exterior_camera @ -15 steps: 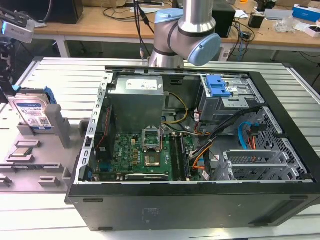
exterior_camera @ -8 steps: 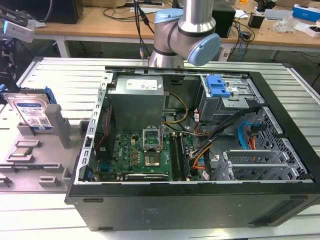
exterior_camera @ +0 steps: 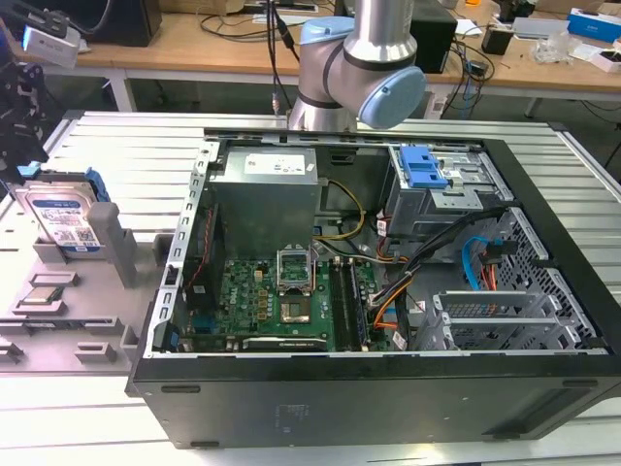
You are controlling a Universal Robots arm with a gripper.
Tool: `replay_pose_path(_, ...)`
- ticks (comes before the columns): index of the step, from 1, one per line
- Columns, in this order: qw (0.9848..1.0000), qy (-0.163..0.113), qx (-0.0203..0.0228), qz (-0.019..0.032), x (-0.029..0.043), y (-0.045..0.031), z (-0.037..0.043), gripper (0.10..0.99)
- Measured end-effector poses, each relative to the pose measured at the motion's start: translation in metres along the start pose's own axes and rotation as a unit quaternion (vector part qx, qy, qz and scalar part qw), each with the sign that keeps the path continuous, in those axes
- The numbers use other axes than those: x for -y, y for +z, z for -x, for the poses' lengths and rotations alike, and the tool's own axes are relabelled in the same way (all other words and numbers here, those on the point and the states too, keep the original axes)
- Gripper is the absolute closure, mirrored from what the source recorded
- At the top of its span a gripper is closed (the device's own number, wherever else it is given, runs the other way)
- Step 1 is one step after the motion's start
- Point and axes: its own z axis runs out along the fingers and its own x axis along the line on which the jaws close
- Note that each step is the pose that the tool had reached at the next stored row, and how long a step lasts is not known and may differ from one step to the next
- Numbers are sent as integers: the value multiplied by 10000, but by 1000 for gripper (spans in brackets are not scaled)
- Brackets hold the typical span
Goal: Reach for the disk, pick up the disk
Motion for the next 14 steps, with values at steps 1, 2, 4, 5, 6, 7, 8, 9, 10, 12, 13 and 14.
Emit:
replay_pose_path(1, 10000, -4, 0, 0, -7, 0, 30, 604)
replay_pose_path(2, 10000, -8, 0, 0, -8, 0, 35, 604)
replay_pose_path(4, 10000, -14, 0, -1, -14, 2, 49, 604)
replay_pose_path(5, 10000, -18, -1, 0, -22, 2, 56, 604)
replay_pose_path(6, 10000, -23, -1, 0, -31, 2, 62, 604)
replay_pose_path(7, 10000, -26, -1, 0, -37, 2, 65, 604)
replay_pose_path(8, 10000, -30, -1, 0, -44, 3, 70, 604)
replay_pose_path(9, 10000, -32, -1, 0, -49, 3, 73, 604)
replay_pose_path(10, 10000, -34, -1, 0, -53, 3, 74, 604)
replay_pose_path(12, 10000, -36, -2, 0, -58, 4, 77, 604)
replay_pose_path(13, 10000, -36, -2, 0, -62, 4, 79, 604)
replay_pose_path(14, 10000, -37, -2, 0, -63, 5, 80, 604)
